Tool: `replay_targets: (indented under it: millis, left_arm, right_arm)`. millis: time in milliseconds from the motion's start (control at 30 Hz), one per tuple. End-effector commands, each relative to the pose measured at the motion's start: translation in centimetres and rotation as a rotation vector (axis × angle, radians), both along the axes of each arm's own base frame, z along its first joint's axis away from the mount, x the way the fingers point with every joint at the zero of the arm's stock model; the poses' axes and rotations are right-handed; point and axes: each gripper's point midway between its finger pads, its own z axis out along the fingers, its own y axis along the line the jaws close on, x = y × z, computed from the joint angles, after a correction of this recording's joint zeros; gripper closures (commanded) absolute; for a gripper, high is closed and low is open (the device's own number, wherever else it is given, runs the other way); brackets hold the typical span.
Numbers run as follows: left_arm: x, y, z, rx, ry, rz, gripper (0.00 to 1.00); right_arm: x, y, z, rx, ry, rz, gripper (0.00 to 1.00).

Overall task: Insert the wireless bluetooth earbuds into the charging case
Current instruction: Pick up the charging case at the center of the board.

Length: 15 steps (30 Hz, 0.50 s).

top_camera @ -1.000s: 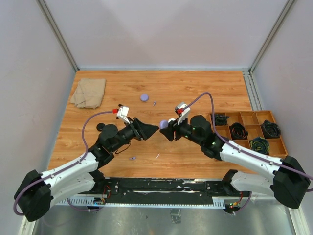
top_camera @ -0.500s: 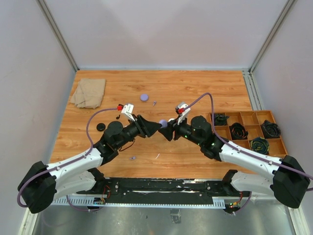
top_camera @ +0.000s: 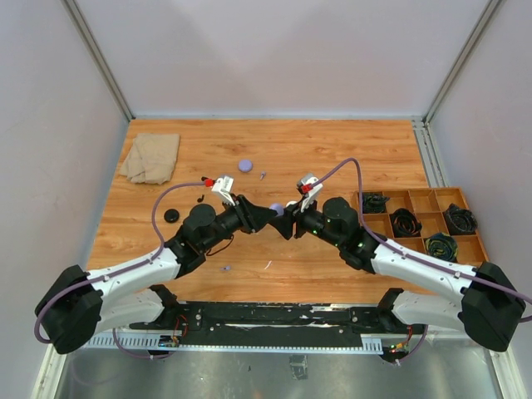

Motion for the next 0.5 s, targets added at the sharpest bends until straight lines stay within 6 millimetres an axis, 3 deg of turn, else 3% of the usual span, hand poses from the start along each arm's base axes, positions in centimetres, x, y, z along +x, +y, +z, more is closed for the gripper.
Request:
replay_targets:
  millis: [0, 133, 333, 467]
  left_arm:
    - [0.3, -0.7, 1.1, 0.007, -0.05, -0.007, 0.64]
    - [0.2, -0.5, 1.4, 0.024, -0.085, -0.012, 0.76]
    - [0.2, 0.2, 1.8, 0.105, -0.137, -0.01, 0.91]
    - [0.2, 0.5, 1.7, 0.227, -0.158, -0.028, 0.95]
  right_arm:
    - [-0.3, 0.5, 1.1, 0.042, -0.03, 0.014, 0.61]
    - [-0.3, 0.4, 1.2, 0.033, -0.047, 0.017, 0.53]
    - [-0.8, 0.3, 1.4, -0.011, -0.09, 0.066, 0.3]
    - [-1.5, 0.3, 1.7, -0.069, -0.138, 0.143, 0.14]
